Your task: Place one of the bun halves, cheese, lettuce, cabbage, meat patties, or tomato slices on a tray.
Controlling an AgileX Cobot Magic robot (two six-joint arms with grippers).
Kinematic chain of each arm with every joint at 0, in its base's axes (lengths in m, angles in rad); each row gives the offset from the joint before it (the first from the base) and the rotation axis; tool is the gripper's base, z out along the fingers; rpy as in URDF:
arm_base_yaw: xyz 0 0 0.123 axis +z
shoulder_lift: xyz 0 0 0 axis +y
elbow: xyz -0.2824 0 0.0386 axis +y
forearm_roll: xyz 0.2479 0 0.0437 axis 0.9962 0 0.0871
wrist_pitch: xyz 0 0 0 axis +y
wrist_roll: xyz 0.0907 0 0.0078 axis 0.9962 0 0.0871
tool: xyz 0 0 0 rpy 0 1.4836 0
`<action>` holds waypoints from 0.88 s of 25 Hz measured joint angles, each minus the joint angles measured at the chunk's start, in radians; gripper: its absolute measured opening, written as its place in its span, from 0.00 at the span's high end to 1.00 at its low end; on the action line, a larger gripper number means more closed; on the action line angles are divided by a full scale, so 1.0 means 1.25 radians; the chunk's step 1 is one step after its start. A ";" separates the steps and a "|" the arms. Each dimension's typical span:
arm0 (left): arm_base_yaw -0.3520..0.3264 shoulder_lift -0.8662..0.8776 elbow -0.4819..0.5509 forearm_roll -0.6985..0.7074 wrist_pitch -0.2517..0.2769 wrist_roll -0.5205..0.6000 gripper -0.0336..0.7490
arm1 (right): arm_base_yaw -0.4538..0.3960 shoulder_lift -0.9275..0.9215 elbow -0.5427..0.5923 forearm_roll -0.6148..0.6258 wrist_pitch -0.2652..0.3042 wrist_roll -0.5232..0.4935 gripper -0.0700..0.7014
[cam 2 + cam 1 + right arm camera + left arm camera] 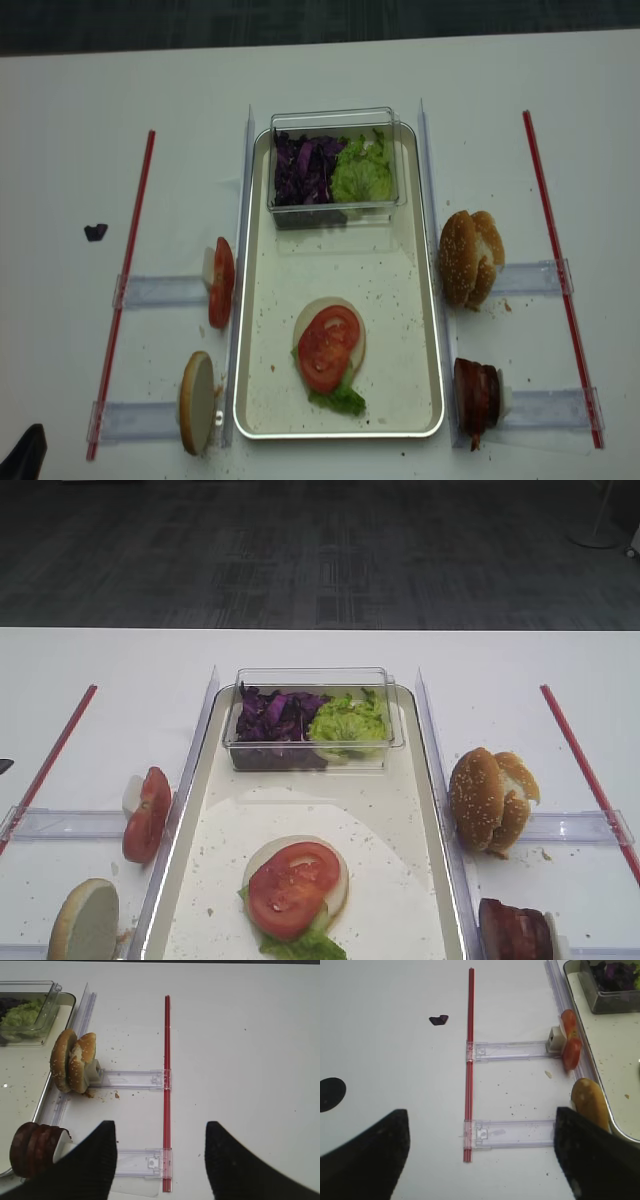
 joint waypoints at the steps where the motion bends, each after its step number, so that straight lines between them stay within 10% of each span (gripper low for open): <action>1: 0.000 0.000 0.000 0.000 0.000 0.000 0.26 | 0.000 0.000 0.000 0.000 0.000 0.000 0.36; 22: 0.000 -0.001 0.000 0.000 0.000 0.000 0.26 | 0.000 0.000 0.000 0.000 0.000 0.000 0.36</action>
